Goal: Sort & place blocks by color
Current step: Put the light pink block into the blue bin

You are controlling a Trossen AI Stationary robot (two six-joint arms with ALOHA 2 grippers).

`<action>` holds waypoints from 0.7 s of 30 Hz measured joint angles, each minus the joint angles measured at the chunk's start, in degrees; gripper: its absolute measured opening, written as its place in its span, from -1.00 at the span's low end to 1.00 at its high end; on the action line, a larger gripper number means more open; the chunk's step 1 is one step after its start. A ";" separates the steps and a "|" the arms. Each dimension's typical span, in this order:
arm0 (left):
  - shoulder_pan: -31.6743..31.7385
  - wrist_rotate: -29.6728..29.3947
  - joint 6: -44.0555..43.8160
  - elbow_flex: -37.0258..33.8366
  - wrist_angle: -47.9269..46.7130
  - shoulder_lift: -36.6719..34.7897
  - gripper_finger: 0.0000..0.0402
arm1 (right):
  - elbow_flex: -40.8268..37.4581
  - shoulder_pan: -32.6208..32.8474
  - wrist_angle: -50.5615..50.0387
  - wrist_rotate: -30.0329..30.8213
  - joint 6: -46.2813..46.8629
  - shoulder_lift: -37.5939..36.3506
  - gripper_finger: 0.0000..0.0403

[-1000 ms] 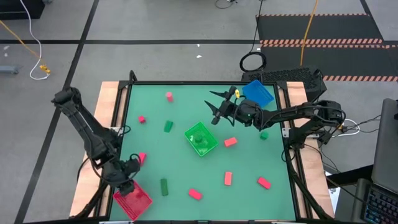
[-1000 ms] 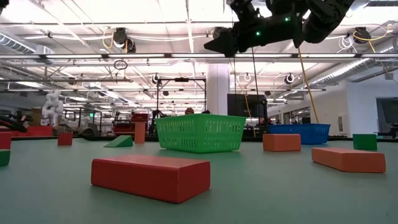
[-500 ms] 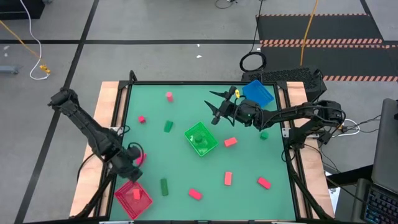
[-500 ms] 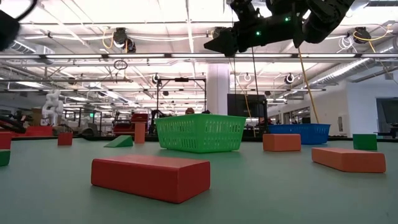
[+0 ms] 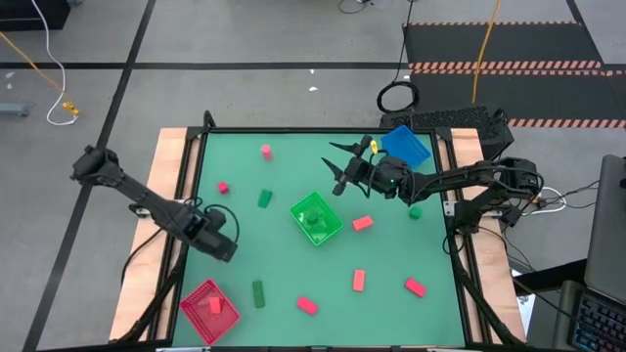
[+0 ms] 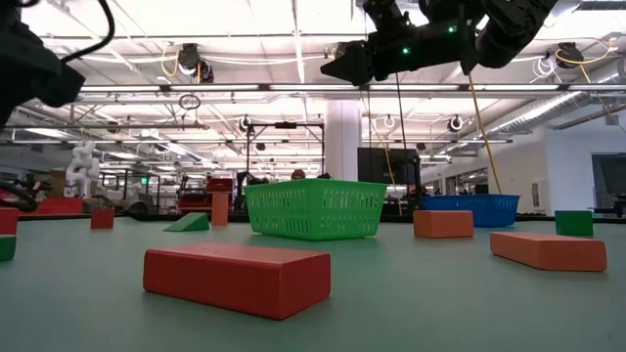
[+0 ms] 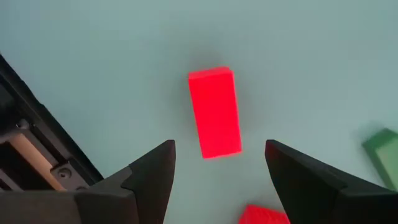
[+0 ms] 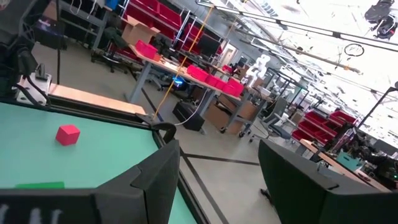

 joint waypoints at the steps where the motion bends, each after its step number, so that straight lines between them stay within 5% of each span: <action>1: 0.53 0.01 0.66 0.00 0.02 0.88 0.24 | 0.00 0.00 -0.02 0.00 0.00 0.00 0.07; 15: 5.41 5.07 8.64 -5.35 8.41 9.27 0.22 | 0.01 0.00 -0.02 -0.02 0.44 0.00 0.07; 21: 7.04 5.33 11.91 -5.92 9.32 10.75 -0.18 | 0.02 0.00 0.00 0.00 0.44 0.00 0.07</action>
